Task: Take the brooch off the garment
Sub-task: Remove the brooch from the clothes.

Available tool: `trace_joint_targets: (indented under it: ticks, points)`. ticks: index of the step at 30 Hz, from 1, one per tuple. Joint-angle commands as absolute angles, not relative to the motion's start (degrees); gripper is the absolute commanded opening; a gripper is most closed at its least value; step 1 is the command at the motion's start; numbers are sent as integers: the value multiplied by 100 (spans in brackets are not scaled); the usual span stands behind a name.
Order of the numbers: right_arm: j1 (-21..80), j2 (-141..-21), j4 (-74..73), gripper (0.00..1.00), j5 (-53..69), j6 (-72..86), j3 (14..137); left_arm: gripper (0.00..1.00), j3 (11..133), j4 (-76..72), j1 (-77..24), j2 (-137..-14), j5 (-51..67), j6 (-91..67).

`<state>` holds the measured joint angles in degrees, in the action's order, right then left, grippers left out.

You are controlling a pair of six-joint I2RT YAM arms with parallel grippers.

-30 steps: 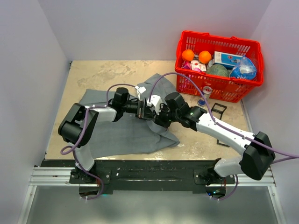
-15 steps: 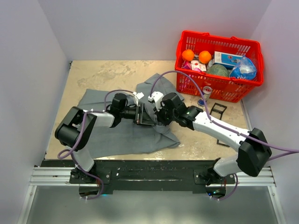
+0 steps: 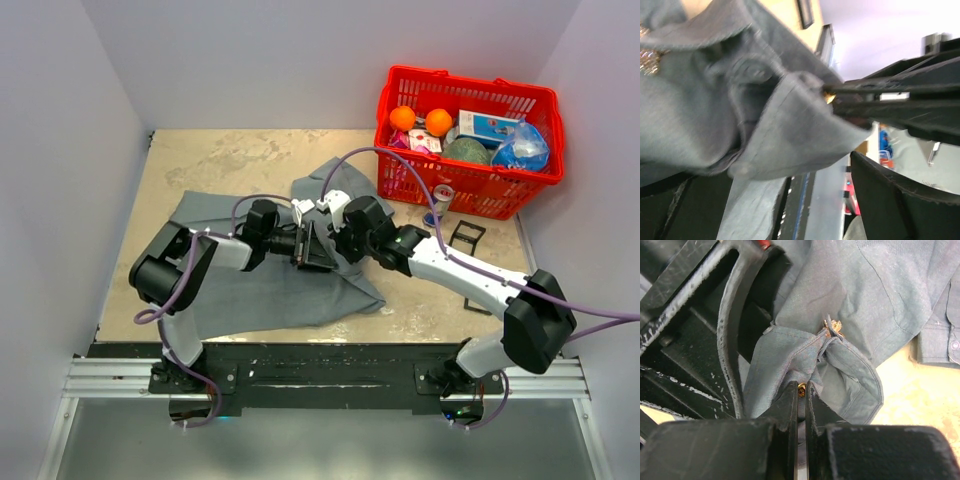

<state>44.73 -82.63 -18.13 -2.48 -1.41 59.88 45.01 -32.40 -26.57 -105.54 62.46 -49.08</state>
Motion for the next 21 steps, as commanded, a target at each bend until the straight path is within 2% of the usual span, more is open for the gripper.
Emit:
trace_joint_targets:
  ticks: [1,6,9,10,12,13,14,16,21]
  points:
    - [4535,-8253,-1459,0,-369,-44,6100,100,4614,-4473,-2716,-10652,6539,-5589]
    - [4562,-8288,-1415,0,-264,158,6100,98,4553,-5203,-2733,-10898,6504,-6029]
    - [4562,-8323,-1406,0,-124,176,6117,86,4632,-5150,-2733,-11083,6407,-6012]
    - [4570,-8323,-1389,0,-114,193,6126,68,4649,-5150,-2733,-11127,6399,-5994]
    - [4570,-8314,-1389,0,-236,211,6143,37,4684,-5037,-2742,-11250,6434,-5881]
    - [4562,-8262,-1415,0,-246,237,6170,4,4780,-4357,-2733,-11241,6425,-5697]
    - [4553,-8227,-1415,0,-263,237,6179,0,4842,-3855,-2733,-11163,6303,-5034]
    - [4448,-8165,-1528,0,-11,141,6231,0,4887,-2931,-2733,-11066,6162,-4406]
    - [4009,-8200,-2378,0,1544,-210,6424,0,4728,-2278,-2725,-10767,5801,-3517]
